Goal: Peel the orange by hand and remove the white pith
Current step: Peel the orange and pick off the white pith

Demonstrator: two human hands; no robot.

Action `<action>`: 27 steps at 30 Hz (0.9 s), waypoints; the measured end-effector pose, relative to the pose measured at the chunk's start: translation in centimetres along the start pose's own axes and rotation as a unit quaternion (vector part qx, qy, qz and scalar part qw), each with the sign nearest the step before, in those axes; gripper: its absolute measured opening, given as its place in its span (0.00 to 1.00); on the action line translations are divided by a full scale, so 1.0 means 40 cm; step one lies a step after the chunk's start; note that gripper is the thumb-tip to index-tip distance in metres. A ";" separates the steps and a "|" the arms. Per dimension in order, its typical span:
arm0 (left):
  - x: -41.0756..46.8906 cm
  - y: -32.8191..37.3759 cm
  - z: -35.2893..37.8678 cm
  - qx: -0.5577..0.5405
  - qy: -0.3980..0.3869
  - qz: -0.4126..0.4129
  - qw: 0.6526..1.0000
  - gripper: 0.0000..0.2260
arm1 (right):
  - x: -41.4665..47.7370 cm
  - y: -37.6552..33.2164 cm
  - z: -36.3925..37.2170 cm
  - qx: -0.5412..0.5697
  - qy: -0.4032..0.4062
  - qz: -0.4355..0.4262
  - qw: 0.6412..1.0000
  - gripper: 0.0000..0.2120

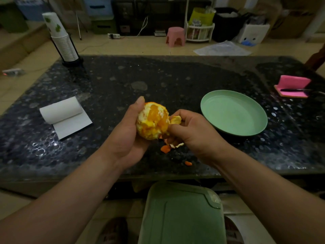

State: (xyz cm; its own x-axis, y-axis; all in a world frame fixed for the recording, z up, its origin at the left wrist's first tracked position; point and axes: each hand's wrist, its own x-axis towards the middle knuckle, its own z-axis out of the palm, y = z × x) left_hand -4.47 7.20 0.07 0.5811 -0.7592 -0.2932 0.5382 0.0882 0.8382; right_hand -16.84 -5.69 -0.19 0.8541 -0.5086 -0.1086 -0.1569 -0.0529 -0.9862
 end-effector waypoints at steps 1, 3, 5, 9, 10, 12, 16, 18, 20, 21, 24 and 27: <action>-0.001 0.000 0.001 -0.011 -0.002 -0.009 1.000 0.24 | 0.001 -0.002 -0.002 -0.007 0.002 -0.005 1.000 0.03; -0.002 0.001 -0.002 -0.039 -0.013 -0.030 0.999 0.25 | 0.005 -0.008 -0.009 -0.034 0.004 -0.016 0.999 0.02; -0.002 0.006 -0.007 -0.067 -0.024 -0.052 0.996 0.25 | 0.006 -0.016 -0.018 -0.052 -0.006 -0.020 0.998 0.00; -0.009 0.026 -0.006 -0.029 -0.038 -0.071 0.996 0.24 | -0.010 -0.040 -0.035 -0.098 -0.014 -0.023 0.995 0.01; -0.010 0.032 -0.007 -0.005 -0.040 -0.074 0.996 0.24 | -0.017 -0.047 -0.037 -0.131 -0.004 -0.036 0.991 0.01; -0.010 0.037 -0.007 0.038 -0.036 -0.078 0.996 0.24 | -0.030 -0.056 -0.035 -0.211 0.027 -0.074 0.974 0.03; -0.016 0.029 -0.008 0.075 -0.009 -0.073 0.994 0.21 | -0.046 -0.061 -0.016 -0.281 0.040 -0.099 0.954 0.04; -0.018 0.023 -0.003 0.083 -0.003 -0.067 0.994 0.20 | -0.049 -0.061 -0.016 -0.282 0.029 -0.094 0.954 0.03; -0.019 0.020 0.001 0.093 -0.004 -0.064 0.994 0.20 | -0.049 -0.059 -0.021 -0.285 0.017 -0.089 0.954 0.07; -0.018 0.018 0.003 0.096 -0.007 -0.065 0.993 0.20 | -0.049 -0.059 -0.023 -0.290 0.013 -0.091 0.953 0.08; -0.021 0.015 0.007 0.090 -0.014 -0.069 0.993 0.22 | -0.049 -0.053 -0.025 -0.299 0.020 -0.106 0.948 0.07; -0.022 0.013 0.008 0.081 -0.015 -0.066 0.994 0.22 | -0.044 -0.052 -0.033 -0.282 0.019 -0.119 0.952 0.06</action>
State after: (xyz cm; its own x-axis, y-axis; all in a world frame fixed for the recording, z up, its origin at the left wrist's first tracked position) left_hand -4.89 7.72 0.92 0.4920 -0.7762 -0.3942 0.5017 -0.1172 0.8570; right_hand -18.66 -5.83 2.20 0.8815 -0.4555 0.1246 -0.2122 -0.6178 -0.7571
